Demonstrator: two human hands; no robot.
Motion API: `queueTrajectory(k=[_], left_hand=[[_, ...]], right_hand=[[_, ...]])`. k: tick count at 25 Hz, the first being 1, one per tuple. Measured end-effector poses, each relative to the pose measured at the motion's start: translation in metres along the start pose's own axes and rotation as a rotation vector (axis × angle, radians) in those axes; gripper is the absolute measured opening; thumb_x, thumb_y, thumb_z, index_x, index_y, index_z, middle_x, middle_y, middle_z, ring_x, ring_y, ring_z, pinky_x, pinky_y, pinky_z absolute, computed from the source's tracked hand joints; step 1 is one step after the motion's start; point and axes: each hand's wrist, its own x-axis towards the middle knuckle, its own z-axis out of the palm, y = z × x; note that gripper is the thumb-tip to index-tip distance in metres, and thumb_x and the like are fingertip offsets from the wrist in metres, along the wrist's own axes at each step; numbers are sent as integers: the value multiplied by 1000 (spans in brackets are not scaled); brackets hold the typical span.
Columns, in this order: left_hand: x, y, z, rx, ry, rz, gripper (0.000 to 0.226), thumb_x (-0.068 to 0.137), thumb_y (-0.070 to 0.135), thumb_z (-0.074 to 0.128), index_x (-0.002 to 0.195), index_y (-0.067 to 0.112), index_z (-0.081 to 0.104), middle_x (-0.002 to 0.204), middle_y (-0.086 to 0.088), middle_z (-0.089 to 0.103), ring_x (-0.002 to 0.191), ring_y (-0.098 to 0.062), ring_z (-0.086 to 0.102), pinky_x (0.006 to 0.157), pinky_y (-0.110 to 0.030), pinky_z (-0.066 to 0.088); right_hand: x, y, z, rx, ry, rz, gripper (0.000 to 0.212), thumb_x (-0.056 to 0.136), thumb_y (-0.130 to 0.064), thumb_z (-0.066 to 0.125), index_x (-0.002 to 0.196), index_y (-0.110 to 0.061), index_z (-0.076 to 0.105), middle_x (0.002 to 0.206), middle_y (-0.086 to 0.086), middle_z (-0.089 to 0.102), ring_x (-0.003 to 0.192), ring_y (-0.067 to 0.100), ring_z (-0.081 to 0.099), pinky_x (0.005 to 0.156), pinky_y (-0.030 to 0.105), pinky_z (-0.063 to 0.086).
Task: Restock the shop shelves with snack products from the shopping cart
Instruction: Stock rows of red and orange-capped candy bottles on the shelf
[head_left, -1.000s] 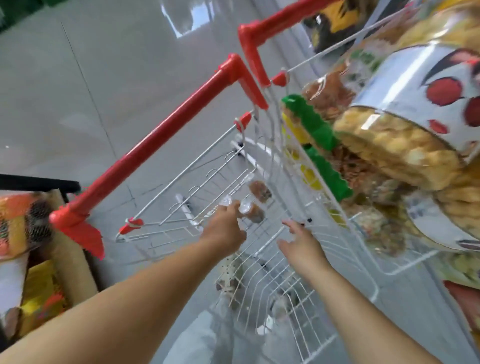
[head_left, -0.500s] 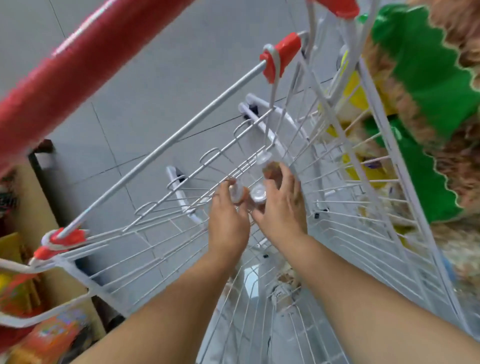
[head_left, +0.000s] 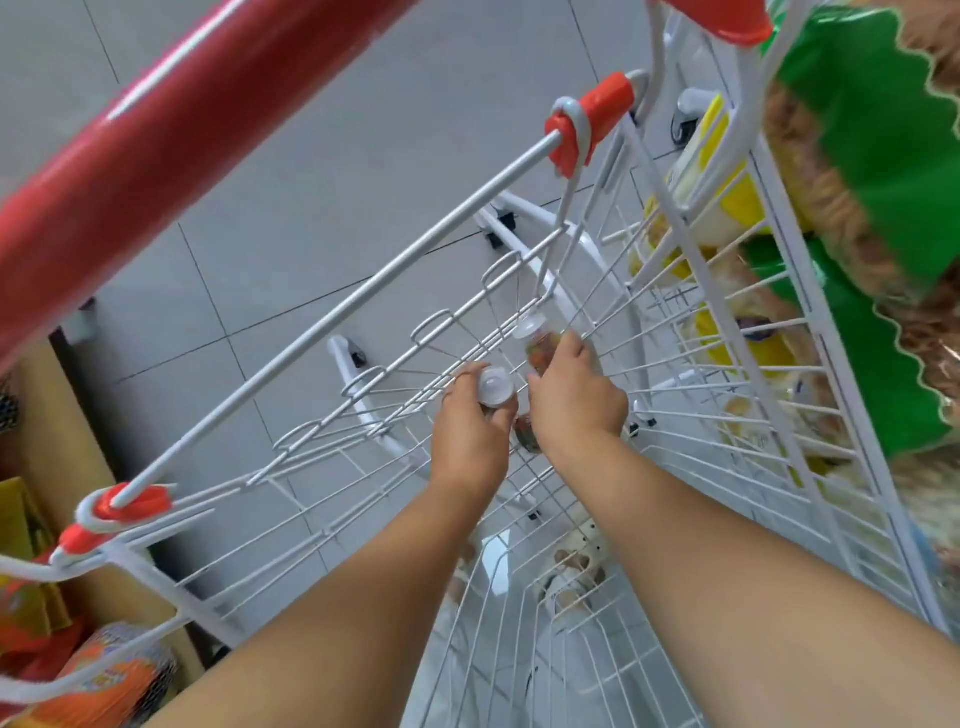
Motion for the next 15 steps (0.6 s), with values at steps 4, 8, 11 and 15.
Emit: queueTrajectory(k=[4, 8, 11, 15], left_hand=[[-17, 9, -16, -73, -49, 3, 21, 91, 16, 68, 103, 29, 56, 94, 7, 67, 82, -1, 60, 68, -8, 41], [-61, 49, -59, -264, -259, 10, 18, 93, 20, 69, 108, 28, 64, 103, 2, 72, 87, -3, 68, 76, -18, 53], [-113, 93, -94, -383, -465, -21, 18, 94, 25, 65, 112, 22, 65, 107, -3, 70, 85, -8, 70, 76, -33, 60], [-190, 159, -131, -401, -736, 0, 33, 87, 35, 62, 118, 22, 62, 117, -16, 68, 97, -25, 66, 87, -48, 57]], right_hand=[[-20, 16, -19, 173, -69, -73, 50, 95, -48, 53, 131, -16, 36, 131, 6, 55, 109, 33, 61, 73, 37, 40], [-88, 38, -76, 606, -84, -22, 46, 88, -47, 63, 126, -29, 45, 112, -9, 63, 106, 20, 61, 89, 36, 48], [-149, 53, -126, 927, -30, -29, 41, 85, -38, 71, 118, -28, 51, 103, -19, 60, 100, 7, 60, 89, 31, 47], [-238, 77, -194, 1293, 43, -23, 25, 85, -35, 73, 105, -33, 59, 102, -13, 69, 96, 2, 66, 75, 22, 49]])
